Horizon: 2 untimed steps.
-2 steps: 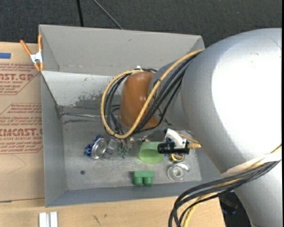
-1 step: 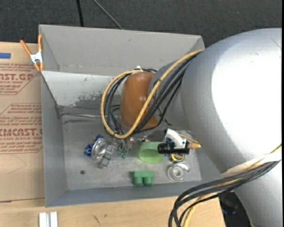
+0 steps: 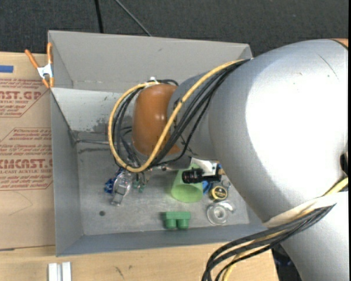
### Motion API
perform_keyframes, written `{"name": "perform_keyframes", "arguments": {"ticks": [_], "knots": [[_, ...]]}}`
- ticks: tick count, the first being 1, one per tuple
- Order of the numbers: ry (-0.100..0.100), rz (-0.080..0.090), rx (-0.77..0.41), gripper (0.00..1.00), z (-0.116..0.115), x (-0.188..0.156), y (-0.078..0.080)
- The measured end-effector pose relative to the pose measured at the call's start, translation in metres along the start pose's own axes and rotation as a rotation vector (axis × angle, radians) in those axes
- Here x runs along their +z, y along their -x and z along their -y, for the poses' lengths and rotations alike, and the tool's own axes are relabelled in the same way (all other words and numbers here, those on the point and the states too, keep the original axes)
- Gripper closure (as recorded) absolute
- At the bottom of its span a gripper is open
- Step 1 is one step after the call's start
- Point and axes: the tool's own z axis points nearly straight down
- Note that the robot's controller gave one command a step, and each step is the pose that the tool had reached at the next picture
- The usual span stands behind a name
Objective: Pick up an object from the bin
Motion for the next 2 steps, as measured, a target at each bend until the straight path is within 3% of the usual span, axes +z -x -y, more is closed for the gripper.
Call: {"name": "perform_keyframes", "arguments": {"ticks": [1,2], "knots": [[-0.001,-0.001,0.001,1.00,0.001,0.000,0.000],[0.005,0.007,0.023,1.00,0.007,-0.157,0.025]]}}
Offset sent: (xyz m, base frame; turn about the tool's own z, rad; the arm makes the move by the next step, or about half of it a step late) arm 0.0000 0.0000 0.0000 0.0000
